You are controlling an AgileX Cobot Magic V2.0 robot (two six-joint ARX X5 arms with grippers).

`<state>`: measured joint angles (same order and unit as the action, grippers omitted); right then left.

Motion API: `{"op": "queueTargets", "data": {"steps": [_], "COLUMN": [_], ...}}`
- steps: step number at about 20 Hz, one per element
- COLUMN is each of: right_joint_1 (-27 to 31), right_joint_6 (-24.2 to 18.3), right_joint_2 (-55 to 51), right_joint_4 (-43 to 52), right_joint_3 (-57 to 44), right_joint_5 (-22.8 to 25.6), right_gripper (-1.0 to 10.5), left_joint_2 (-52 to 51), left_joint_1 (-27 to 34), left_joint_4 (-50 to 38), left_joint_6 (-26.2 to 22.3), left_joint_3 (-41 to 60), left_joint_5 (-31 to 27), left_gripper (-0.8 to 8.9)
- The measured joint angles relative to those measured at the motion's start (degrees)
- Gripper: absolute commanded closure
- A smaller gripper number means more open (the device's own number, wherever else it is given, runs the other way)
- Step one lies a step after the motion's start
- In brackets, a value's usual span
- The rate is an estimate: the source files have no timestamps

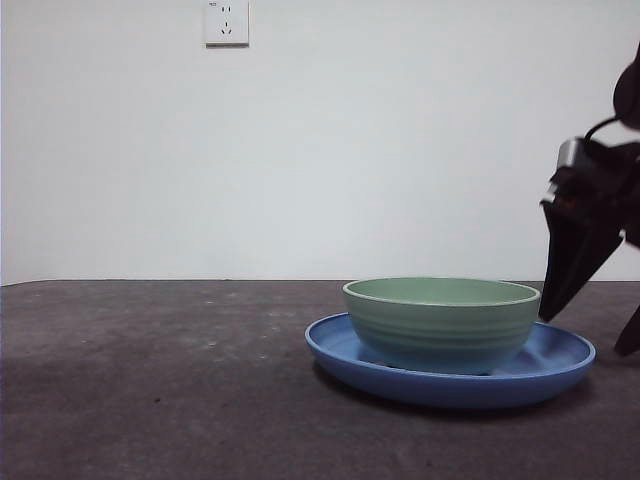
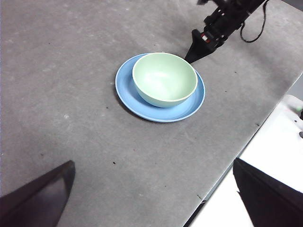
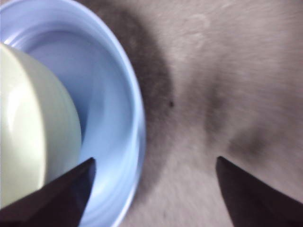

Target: Place the green bowl on the blue plate

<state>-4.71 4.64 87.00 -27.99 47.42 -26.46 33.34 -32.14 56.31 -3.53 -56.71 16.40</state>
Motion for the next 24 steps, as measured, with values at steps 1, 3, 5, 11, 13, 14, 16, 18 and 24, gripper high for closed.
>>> {"op": "queueTargets", "data": {"steps": [1, 3, 5, 11, 13, 14, 16, 18, 24], "right_joint_1": [0.0, 0.09, 0.2, 0.26, 0.22, 0.22, 0.22, 0.22, 0.22], "right_joint_6": [-0.04, -0.15, -0.2, -0.17, -0.2, -0.2, 0.11, 1.22, 1.88], "right_joint_2": [1.25, 2.95, 3.96, 5.68, 5.95, 5.99, 6.03, 6.05, 6.16], "right_joint_4": [0.61, 1.86, 3.06, 4.15, 4.11, 4.11, 4.5, 4.39, -4.46], "right_joint_3": [0.0, 0.02, 0.02, 0.02, 0.02, 0.02, 0.02, 0.39, 10.01], "right_joint_5": [-0.81, -2.45, -5.92, -6.47, -6.47, -6.49, -6.6, -6.75, -6.58], "right_gripper": [6.1, 6.6, 6.7, 8.6, 9.4, 9.3, 9.3, 9.3, 9.3], "left_joint_2": [0.0, 0.0, 0.0, 0.0, 0.0, 0.0, 0.0, 0.0, 0.0], "left_joint_1": [0.0, 0.0, 0.0, 0.0, 0.0, 0.0, 0.0, 0.0, 0.0], "left_joint_4": [0.0, 0.0, 0.0, -0.02, -0.02, -0.02, -0.07, -0.28, -0.42], "left_joint_6": [0.0, 0.0, 0.0, 0.0, 0.0, 0.0, 0.0, 0.0, 0.0], "left_joint_3": [0.0, 0.0, 0.0, 0.0, 0.0, 0.0, 0.0, 0.0, 0.0], "left_joint_5": [0.02, 0.02, 0.0, 0.0, 0.02, 0.0, 0.02, 0.02, 0.0], "left_gripper": [2.83, 2.83, 2.83, 2.83, 2.83, 2.83, 2.83, 2.83, 2.83]}}
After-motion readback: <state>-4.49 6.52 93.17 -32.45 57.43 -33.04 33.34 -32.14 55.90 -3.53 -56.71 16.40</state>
